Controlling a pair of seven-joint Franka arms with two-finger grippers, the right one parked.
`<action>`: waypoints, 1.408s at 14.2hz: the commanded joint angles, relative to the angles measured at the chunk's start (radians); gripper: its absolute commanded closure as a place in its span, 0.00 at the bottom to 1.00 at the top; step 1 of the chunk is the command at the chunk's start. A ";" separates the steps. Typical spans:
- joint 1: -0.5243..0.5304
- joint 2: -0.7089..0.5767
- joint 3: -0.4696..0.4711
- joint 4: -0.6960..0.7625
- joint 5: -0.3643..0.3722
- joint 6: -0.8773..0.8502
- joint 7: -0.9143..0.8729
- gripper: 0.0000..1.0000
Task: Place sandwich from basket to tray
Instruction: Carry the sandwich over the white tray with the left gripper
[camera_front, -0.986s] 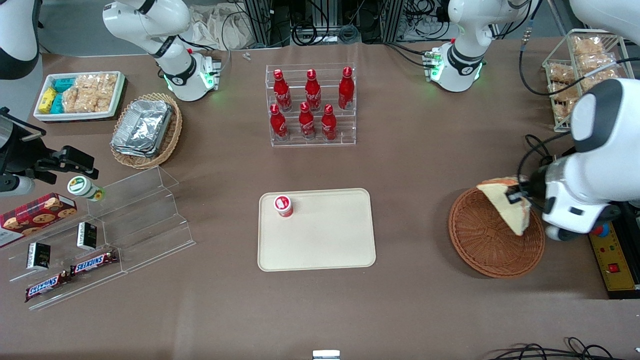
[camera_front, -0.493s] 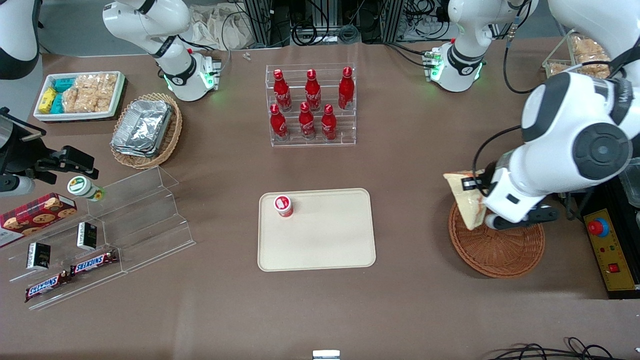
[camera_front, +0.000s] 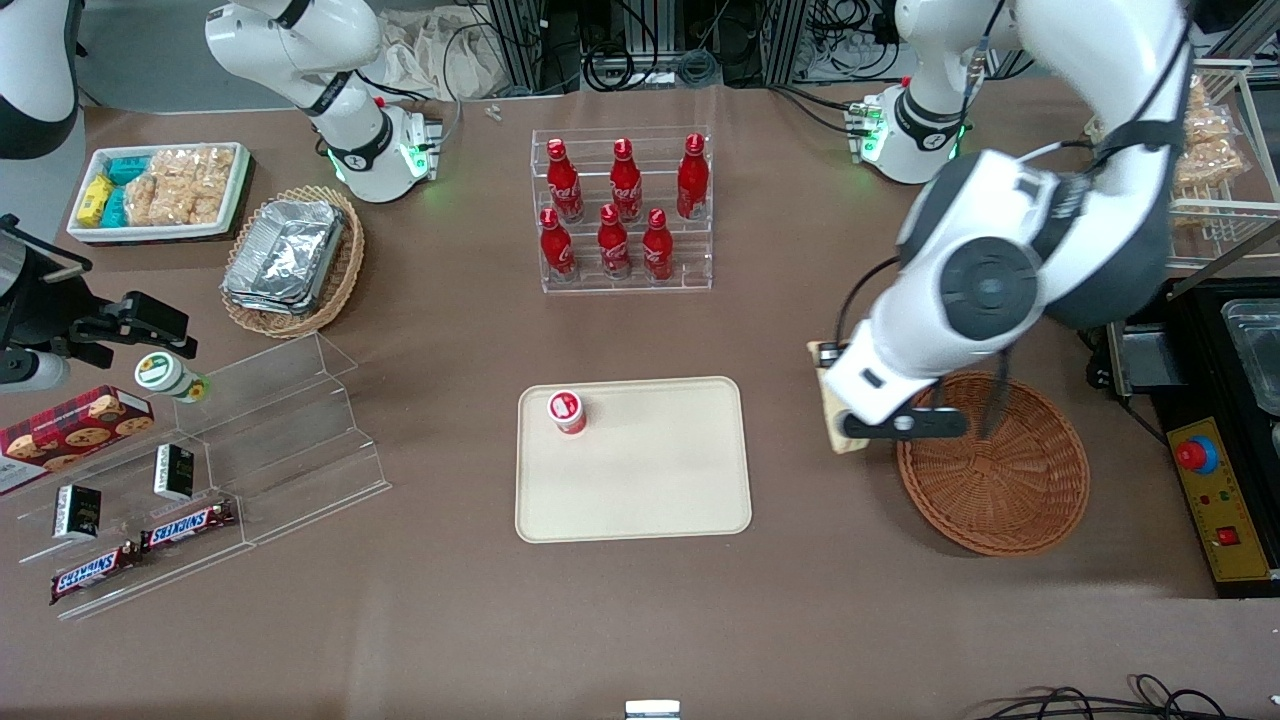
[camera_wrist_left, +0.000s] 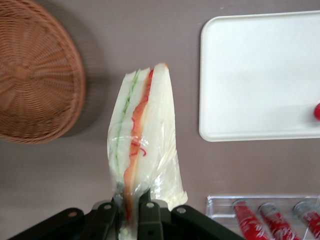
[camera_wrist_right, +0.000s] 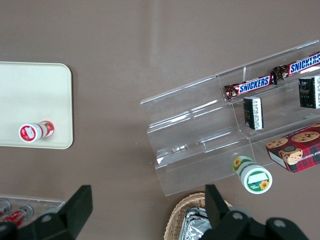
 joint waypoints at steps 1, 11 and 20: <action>-0.066 0.065 0.007 0.012 0.029 0.098 -0.046 0.99; -0.151 0.326 0.010 0.010 0.093 0.373 -0.140 0.98; -0.140 0.324 0.010 0.012 0.084 0.382 -0.166 0.01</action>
